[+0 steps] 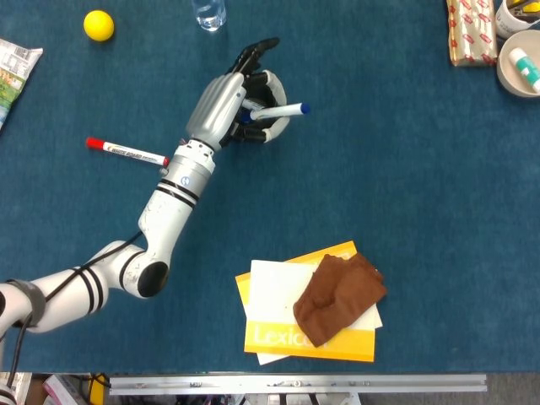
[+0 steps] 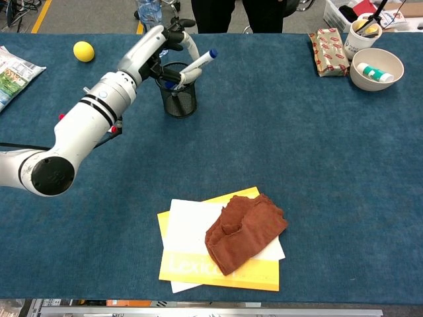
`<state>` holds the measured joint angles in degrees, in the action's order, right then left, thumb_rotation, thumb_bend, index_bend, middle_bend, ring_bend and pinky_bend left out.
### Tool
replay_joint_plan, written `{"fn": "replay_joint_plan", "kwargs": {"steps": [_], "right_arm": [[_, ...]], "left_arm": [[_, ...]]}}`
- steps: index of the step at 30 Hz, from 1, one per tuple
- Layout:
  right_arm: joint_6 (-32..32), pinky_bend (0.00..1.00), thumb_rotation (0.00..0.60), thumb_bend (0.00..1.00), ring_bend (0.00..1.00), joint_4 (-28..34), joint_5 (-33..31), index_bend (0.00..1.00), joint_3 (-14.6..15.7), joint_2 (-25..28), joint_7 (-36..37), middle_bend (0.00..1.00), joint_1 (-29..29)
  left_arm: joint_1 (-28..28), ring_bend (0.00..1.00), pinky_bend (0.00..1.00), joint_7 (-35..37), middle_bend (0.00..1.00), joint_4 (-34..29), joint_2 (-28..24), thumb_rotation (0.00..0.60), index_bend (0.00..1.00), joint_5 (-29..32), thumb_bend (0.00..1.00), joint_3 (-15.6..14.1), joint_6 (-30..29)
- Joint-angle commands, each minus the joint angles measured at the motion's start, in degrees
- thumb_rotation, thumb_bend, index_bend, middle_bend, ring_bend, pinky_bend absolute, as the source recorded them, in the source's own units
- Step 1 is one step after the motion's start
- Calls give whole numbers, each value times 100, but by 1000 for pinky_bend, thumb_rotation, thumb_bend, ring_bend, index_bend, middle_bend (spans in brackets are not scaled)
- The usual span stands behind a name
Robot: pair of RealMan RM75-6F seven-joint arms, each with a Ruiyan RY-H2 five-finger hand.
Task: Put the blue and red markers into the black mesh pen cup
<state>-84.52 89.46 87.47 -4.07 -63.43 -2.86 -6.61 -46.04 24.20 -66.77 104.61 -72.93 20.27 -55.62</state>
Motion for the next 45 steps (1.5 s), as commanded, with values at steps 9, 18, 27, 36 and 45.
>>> {"fn": "replay_joint_plan", "kwargs": {"steps": [9, 18, 27, 36, 45], "right_arm": [[36, 426, 600, 0, 293, -2, -5, 277, 12, -11, -4, 278, -12], [10, 426, 600, 0, 293, 25, 4, 277, 15, 19, 18, 278, 2], [15, 426, 600, 0, 293, 28, 1, 277, 17, 21, 15, 278, 3], [52, 426, 600, 0, 293, 16, -7, 277, 28, -3, -10, 278, -8], [79, 426, 600, 0, 293, -5, -19, 277, 30, -17, -8, 278, -19]], "left_arm": [[-170, 30, 155, 46, 83, 62, 149, 600, 650, -85, 339, -5, -62], [-282, 33, 155, 190, 86, 405, 334, 600, 653, -33, 339, 20, -27], [-259, 37, 155, 631, 90, 736, 394, 600, 654, 54, 340, 139, -89], [-121, 44, 155, 932, 99, 706, 250, 600, 654, 71, 341, 160, -215], [-3, 45, 155, 1058, 99, 572, 150, 600, 655, 177, 341, 187, -245]]}}
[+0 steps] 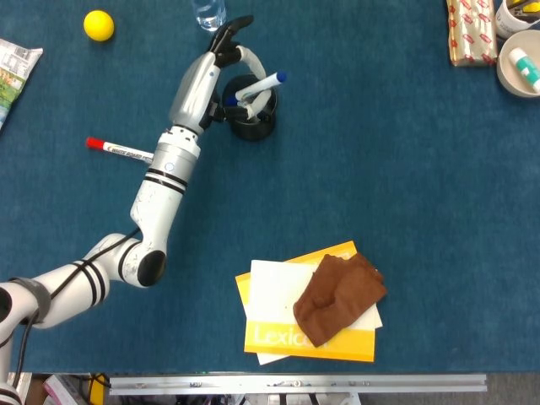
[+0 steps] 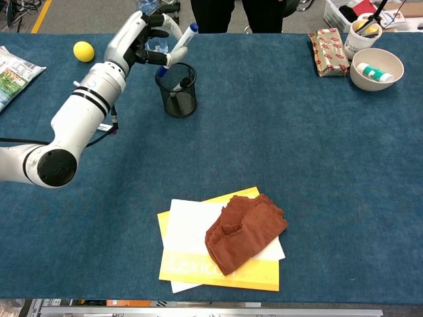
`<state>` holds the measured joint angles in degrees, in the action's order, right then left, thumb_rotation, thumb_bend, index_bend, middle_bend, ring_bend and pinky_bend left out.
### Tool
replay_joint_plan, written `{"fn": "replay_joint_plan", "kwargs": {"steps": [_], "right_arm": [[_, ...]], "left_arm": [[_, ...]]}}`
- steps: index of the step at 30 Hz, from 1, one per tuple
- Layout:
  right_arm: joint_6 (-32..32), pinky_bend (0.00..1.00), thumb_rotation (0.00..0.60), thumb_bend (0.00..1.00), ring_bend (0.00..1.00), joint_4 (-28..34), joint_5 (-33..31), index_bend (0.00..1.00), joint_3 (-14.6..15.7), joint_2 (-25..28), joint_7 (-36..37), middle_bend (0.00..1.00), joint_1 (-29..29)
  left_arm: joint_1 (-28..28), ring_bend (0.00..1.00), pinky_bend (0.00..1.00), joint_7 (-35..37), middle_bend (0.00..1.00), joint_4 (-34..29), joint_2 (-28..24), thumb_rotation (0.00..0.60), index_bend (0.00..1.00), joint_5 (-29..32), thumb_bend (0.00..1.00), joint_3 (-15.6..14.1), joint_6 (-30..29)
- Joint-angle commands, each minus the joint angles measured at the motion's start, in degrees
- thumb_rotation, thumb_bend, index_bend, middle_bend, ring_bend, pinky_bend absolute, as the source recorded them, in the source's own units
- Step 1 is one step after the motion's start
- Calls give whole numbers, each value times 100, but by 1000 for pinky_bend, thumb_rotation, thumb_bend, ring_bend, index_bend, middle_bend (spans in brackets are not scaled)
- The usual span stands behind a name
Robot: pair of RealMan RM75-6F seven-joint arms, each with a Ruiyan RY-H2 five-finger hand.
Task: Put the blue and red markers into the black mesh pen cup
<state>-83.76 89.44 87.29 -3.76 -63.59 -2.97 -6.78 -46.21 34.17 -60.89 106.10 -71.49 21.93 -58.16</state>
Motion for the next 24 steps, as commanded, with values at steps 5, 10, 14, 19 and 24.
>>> {"fn": "replay_joint_plan", "kwargs": {"steps": [5, 10, 14, 19, 24], "right_arm": [[6, 426, 600, 0, 293, -10, 0, 277, -1, 0, 14, 278, -6], [5, 426, 600, 0, 293, -12, 0, 277, -5, 8, 28, 278, -9], [4, 426, 600, 0, 293, -8, 1, 277, -2, 8, 24, 278, -6], [15, 426, 600, 0, 293, -12, -4, 277, 2, 2, 12, 278, -9], [33, 426, 600, 0, 293, -9, -14, 277, 6, 2, 1, 278, -13]], "left_arm": [[31, 45, 155, 256, 100, -16, 41, 600, 654, 124, 341, 91, 40], [43, 48, 155, 334, 103, 50, 72, 600, 655, 193, 342, 104, 109], [87, 53, 155, 444, 107, -6, 43, 600, 658, 257, 342, 118, 181], [139, 53, 155, 603, 108, -74, -21, 600, 658, 279, 342, 82, 316], [157, 53, 155, 704, 108, -108, -31, 600, 658, 280, 342, 62, 397]]}}
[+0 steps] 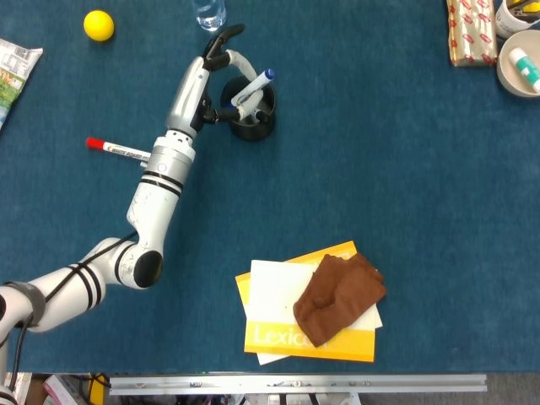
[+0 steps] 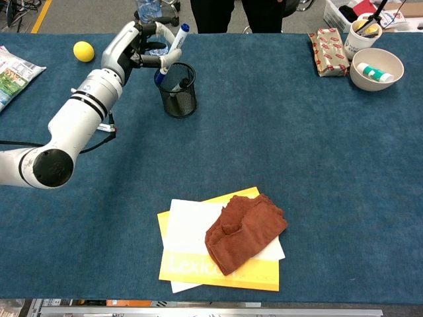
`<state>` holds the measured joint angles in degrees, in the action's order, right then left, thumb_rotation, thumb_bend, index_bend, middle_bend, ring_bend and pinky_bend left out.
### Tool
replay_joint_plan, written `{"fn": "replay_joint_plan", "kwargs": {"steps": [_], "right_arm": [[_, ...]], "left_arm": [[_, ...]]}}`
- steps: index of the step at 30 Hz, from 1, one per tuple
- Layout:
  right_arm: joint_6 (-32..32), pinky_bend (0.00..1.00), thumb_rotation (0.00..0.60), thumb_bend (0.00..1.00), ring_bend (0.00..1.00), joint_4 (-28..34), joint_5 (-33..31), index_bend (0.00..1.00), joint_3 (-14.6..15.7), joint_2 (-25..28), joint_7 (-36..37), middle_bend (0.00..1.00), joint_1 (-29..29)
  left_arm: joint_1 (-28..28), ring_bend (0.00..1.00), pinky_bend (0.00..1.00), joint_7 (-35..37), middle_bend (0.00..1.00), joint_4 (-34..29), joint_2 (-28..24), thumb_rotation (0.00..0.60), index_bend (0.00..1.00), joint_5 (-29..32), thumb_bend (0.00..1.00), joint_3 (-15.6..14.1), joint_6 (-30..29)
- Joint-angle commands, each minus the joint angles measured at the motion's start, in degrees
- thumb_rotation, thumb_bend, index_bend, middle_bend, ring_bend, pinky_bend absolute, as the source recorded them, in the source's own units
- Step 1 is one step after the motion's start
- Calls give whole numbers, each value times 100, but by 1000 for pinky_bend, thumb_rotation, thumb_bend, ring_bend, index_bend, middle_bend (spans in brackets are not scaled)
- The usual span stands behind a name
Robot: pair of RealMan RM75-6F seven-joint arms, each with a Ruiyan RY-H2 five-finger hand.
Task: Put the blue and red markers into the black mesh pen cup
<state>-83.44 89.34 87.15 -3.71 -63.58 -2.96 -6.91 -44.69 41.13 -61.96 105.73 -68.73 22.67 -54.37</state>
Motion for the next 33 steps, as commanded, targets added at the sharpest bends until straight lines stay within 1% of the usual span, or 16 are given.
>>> {"fn": "replay_joint_plan", "kwargs": {"steps": [1, 8, 10, 12, 13, 15, 17, 18, 19, 22, 24, 29, 33], "right_arm": [[-3, 426, 600, 0, 293, 2, 2, 277, 0, 2, 0, 278, 0], [-26, 426, 600, 0, 293, 17, 13, 277, -1, 18, 10, 278, 8], [-27, 426, 600, 0, 293, 20, 13, 277, 0, 21, 12, 278, 9], [-25, 426, 600, 0, 293, 20, 15, 277, 1, 22, 15, 278, 8], [-25, 426, 600, 0, 293, 22, 16, 277, 2, 23, 16, 278, 8], [-25, 426, 600, 0, 293, 22, 17, 277, 2, 23, 17, 278, 8], [-23, 426, 600, 0, 293, 21, 16, 277, 1, 23, 17, 278, 6], [-21, 426, 600, 0, 293, 21, 15, 277, 1, 22, 17, 278, 6], [-20, 426, 600, 0, 293, 21, 16, 277, 2, 22, 16, 278, 6], [-16, 426, 600, 0, 293, 21, 16, 277, 5, 20, 16, 278, 5], [-20, 426, 600, 0, 293, 22, 19, 277, 5, 21, 18, 278, 5], [-38, 426, 600, 0, 293, 31, 23, 277, 1, 29, 24, 278, 11], [-64, 426, 600, 0, 293, 42, 37, 277, -1, 38, 26, 278, 19]], "left_arm": [[5, 53, 155, 2, 108, 7, 19, 600, 658, 9, 342, -19, 31], [-20, 53, 155, 0, 108, 84, 113, 600, 654, -7, 343, -59, 92], [-22, 53, 155, 43, 108, 91, 126, 600, 633, -36, 343, -82, 121], [-29, 53, 155, 77, 108, 131, 148, 600, 540, -77, 342, -102, 123], [-32, 53, 155, 91, 107, 148, 156, 600, 478, -97, 342, -111, 122], [-36, 52, 155, 139, 93, 154, 152, 600, 321, -145, 341, -127, 121], [-38, 51, 155, 158, 78, 167, 150, 600, 217, -179, 310, -134, 106], [-38, 50, 155, 169, 70, 162, 148, 600, 166, -192, 275, -130, 93], [-38, 50, 155, 167, 63, 165, 149, 600, 126, -211, 233, -130, 67], [-35, 50, 155, 130, 52, 169, 154, 600, 61, -223, 158, -120, 14], [-28, 50, 155, 126, 52, 137, 141, 600, 49, -227, 140, -114, -7], [27, 50, 155, 24, 52, -136, 6, 600, 54, -257, 139, -125, -79], [69, 50, 155, -637, 54, -377, -130, 600, 128, -360, 140, -243, -296]]}}
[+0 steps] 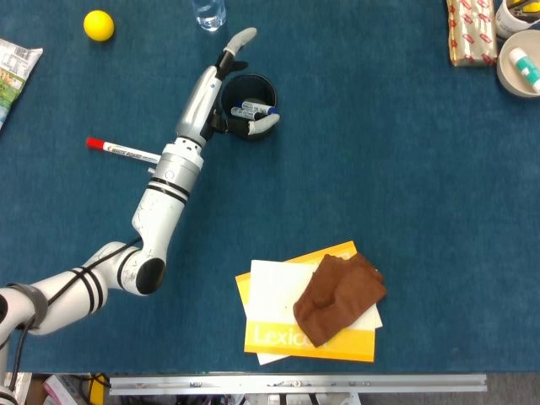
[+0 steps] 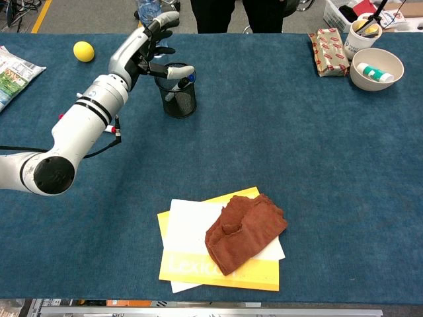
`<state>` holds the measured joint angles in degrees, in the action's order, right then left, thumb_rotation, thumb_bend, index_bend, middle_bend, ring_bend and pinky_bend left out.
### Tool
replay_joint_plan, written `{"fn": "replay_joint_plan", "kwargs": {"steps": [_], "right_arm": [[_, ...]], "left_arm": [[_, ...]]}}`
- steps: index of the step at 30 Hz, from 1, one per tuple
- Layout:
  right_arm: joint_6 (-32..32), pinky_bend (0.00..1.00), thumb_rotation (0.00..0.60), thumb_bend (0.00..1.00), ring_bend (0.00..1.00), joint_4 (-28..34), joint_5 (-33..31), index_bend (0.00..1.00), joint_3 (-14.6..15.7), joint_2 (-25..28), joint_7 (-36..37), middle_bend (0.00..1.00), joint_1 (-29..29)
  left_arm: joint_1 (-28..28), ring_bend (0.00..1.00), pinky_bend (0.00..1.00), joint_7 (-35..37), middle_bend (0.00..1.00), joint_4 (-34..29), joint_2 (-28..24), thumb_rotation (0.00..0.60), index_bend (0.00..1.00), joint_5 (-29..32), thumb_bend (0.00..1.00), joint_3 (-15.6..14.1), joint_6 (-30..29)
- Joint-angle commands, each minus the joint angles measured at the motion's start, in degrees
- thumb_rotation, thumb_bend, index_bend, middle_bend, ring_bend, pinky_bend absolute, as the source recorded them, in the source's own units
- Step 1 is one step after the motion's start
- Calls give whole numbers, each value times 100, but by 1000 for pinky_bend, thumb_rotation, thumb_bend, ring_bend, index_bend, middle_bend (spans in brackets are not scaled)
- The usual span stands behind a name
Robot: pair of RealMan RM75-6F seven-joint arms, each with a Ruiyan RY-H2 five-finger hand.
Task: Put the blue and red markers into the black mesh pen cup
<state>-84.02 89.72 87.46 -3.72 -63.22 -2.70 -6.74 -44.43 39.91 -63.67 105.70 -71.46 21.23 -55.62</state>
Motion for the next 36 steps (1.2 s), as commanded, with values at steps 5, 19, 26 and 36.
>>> {"fn": "replay_joint_plan", "kwargs": {"steps": [5, 19, 26, 36], "right_arm": [[-22, 426, 600, 0, 293, 13, 14, 277, -1, 1, -20, 278, 6], [88, 426, 600, 0, 293, -45, -19, 277, 16, -58, -40, 278, -33], [140, 426, 600, 0, 293, -56, -31, 277, 31, -80, -61, 279, -49], [89, 426, 600, 0, 293, -26, 5, 277, 33, -56, -51, 284, -37]], "left_arm": [[130, 50, 155, -1835, 54, -753, -606, 600, 198, -235, 140, -436, -257], [421, 49, 155, -4548, 39, -2932, -2605, 600, 292, 380, 224, -765, -117], [406, 27, 155, -5343, 2, -3521, -3346, 600, 295, 798, 272, -1024, 196], [264, 0, 132, -6342, 0, -3394, -3495, 600, 296, 1221, 332, -1522, 444]]}}
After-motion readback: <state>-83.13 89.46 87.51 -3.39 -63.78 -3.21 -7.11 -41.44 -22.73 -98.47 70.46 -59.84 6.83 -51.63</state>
